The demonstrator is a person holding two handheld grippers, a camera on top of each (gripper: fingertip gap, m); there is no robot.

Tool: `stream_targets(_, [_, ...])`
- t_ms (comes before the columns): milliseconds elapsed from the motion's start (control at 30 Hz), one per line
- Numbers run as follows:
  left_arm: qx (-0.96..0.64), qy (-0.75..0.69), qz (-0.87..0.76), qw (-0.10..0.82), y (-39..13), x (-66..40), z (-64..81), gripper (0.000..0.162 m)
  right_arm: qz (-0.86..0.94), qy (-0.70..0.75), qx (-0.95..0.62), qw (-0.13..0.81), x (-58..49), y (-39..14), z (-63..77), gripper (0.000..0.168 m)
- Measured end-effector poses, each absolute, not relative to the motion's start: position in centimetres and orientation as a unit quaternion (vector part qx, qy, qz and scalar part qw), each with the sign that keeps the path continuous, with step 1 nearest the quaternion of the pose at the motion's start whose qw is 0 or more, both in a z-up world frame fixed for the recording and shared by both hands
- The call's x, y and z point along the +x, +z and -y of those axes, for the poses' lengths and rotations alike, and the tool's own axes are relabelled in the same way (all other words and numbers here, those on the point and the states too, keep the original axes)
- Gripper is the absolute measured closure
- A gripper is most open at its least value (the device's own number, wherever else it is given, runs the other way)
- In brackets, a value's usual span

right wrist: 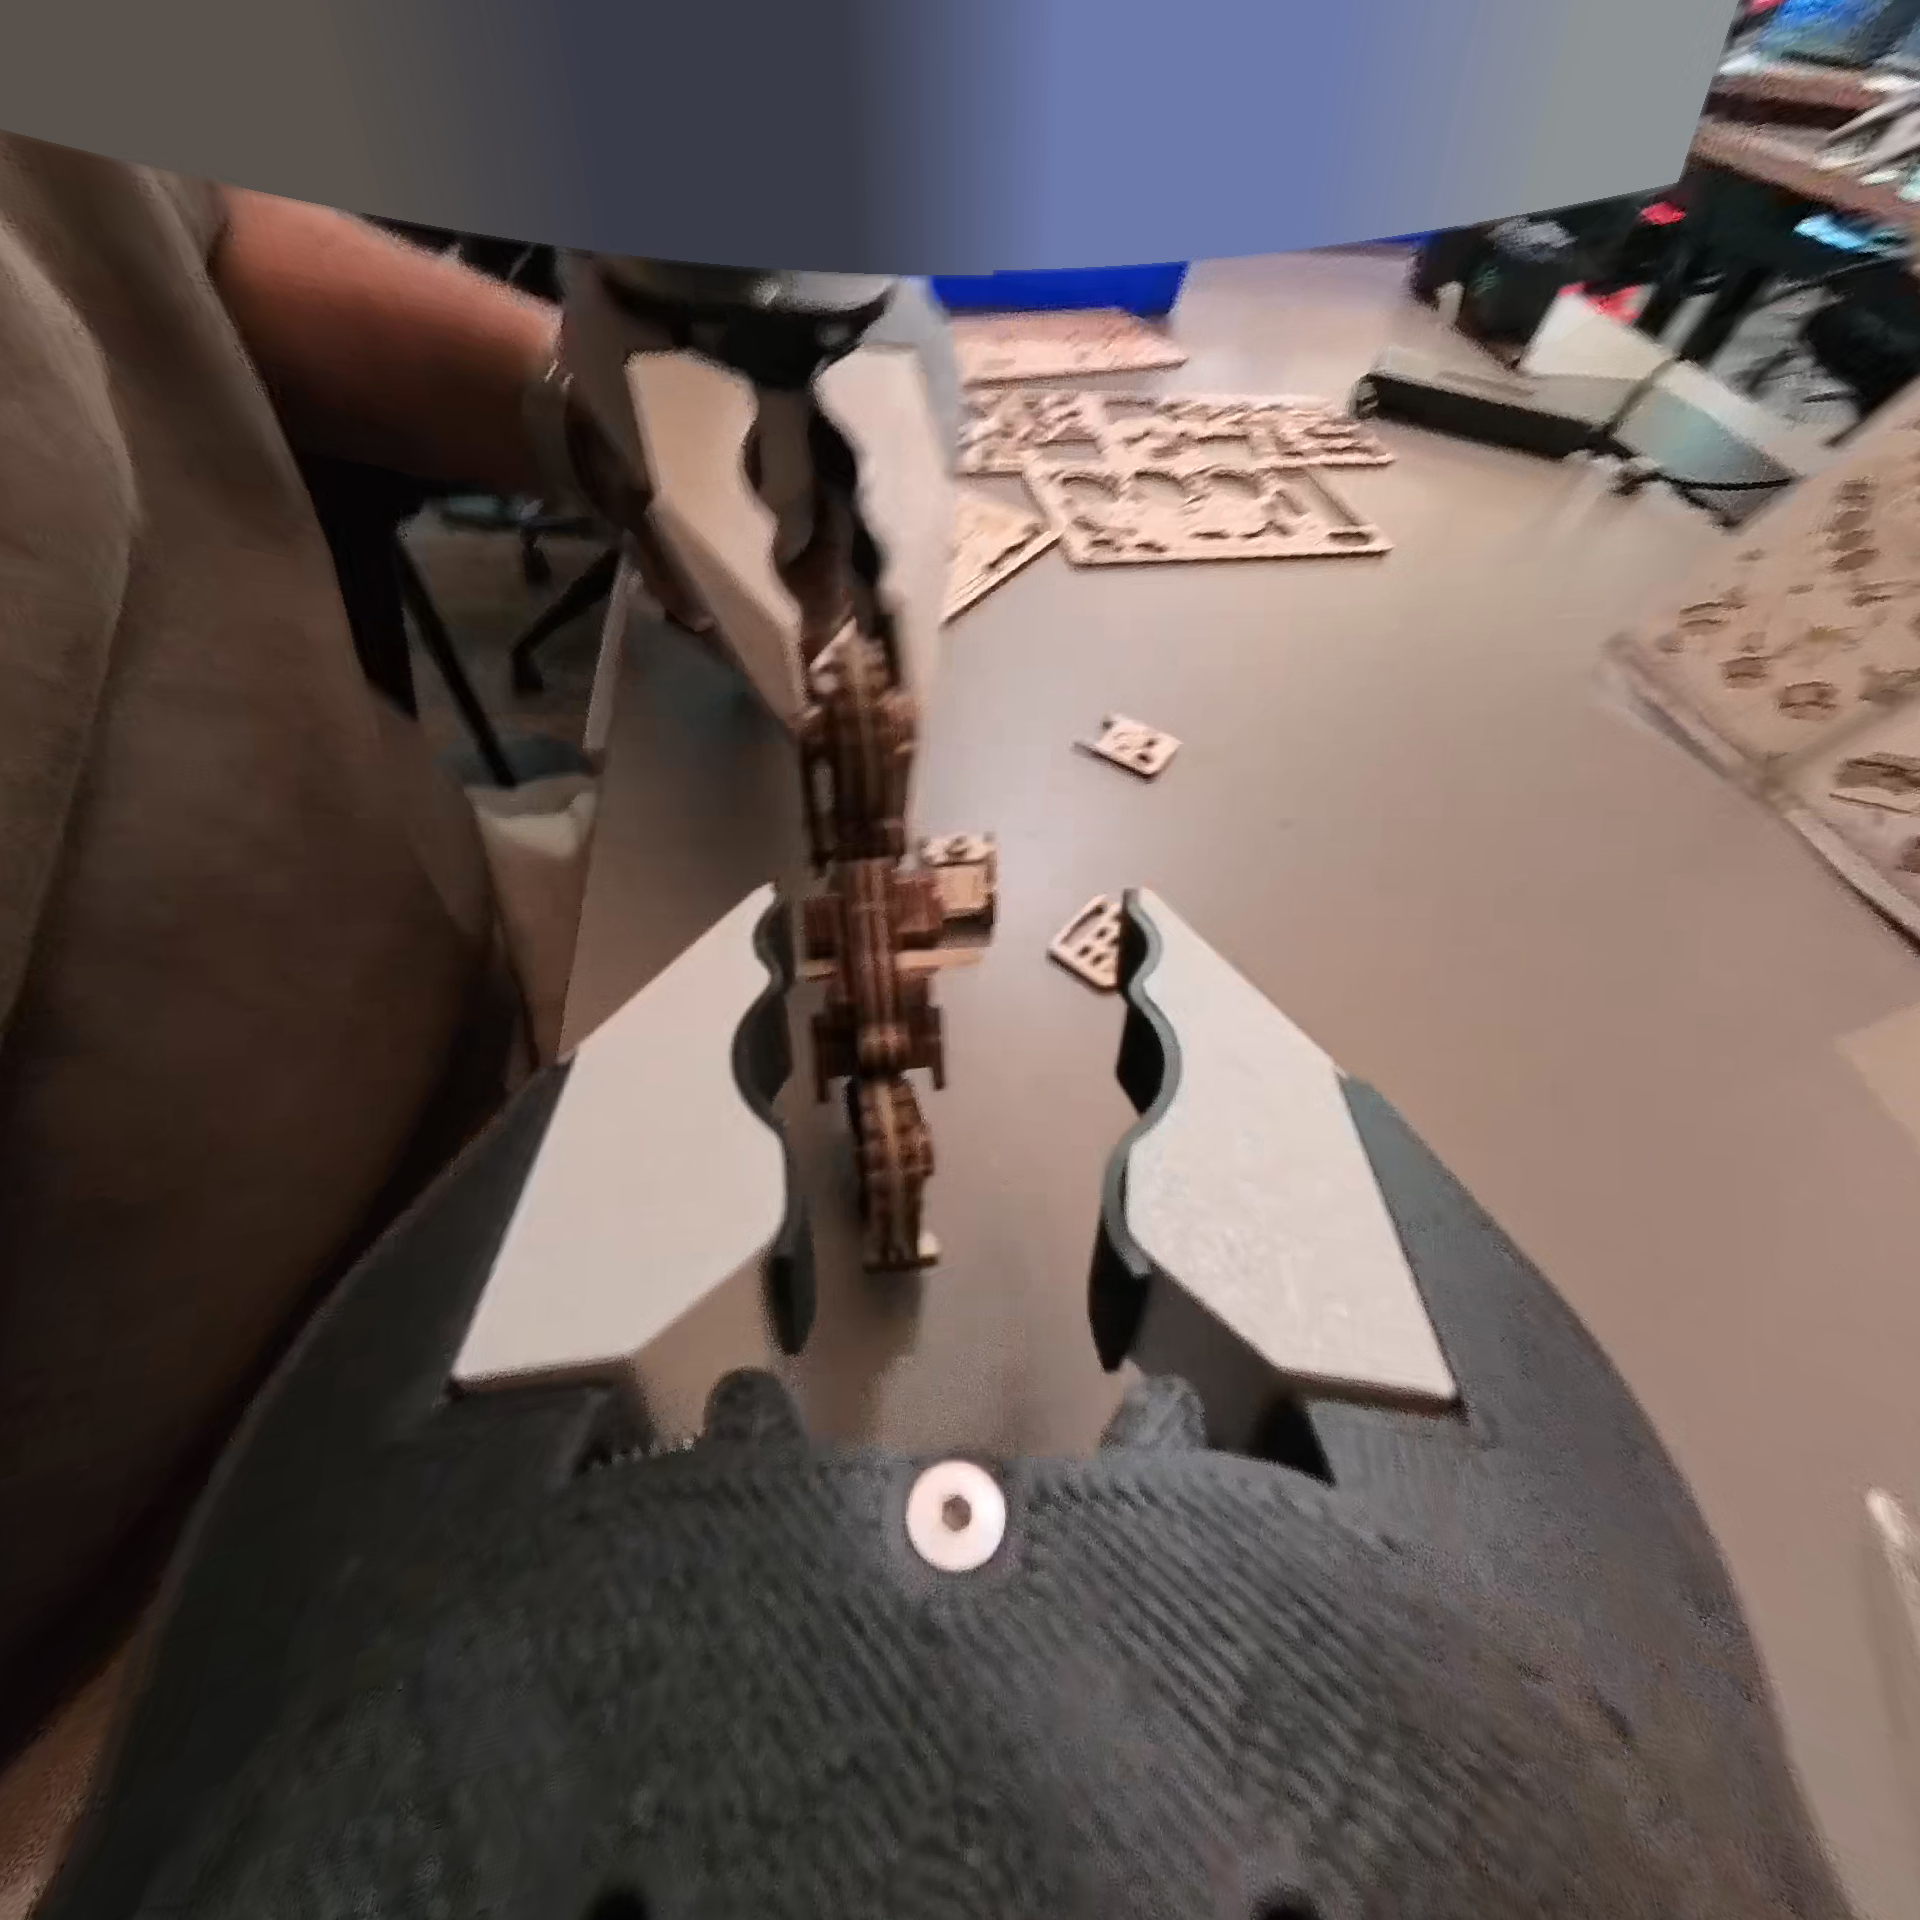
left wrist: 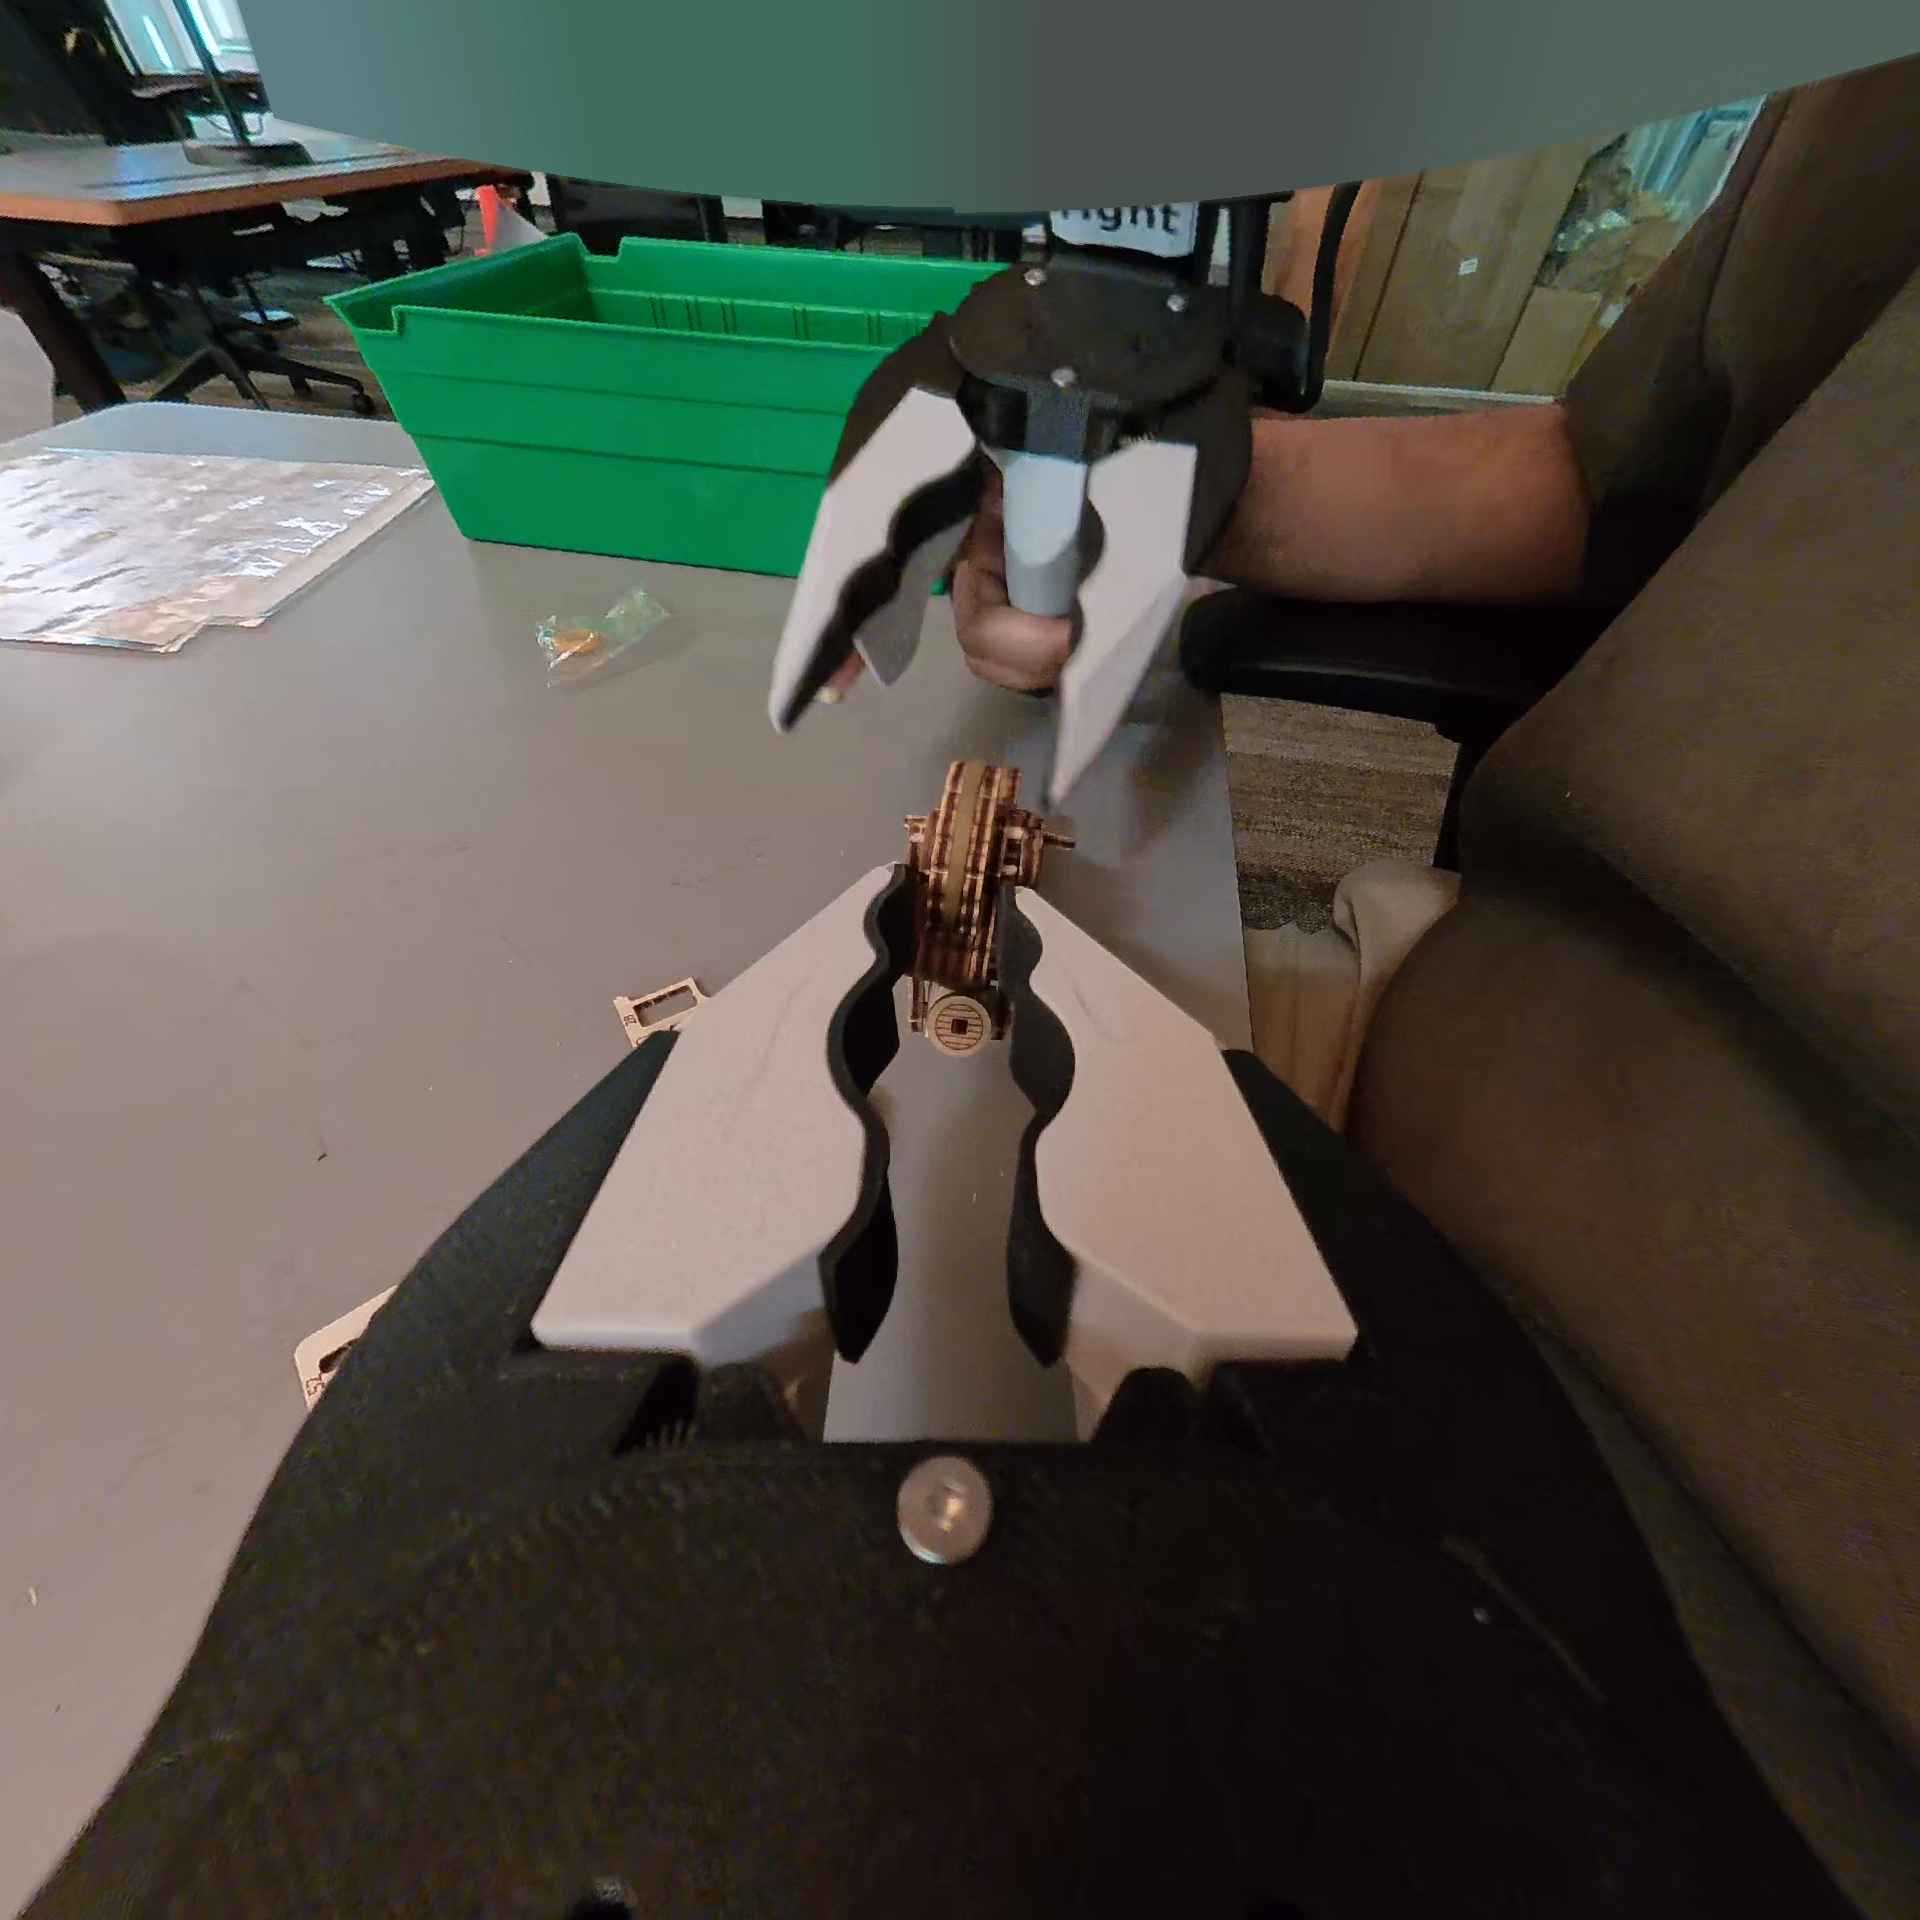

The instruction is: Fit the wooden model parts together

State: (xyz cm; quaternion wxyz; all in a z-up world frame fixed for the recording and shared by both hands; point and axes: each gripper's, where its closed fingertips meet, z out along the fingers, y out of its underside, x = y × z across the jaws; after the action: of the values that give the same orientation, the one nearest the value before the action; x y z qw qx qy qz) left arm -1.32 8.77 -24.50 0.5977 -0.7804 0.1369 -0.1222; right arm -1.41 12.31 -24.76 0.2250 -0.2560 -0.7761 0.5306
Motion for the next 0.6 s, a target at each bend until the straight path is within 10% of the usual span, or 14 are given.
stream_targets(600, [-0.785, -0.111, -0.136, 0.595, -24.7, -1.4, -8.9, 0.149, 0.751, 0.304, -0.512, 0.287, -7.8, -31.7, -21.1, 0.091])
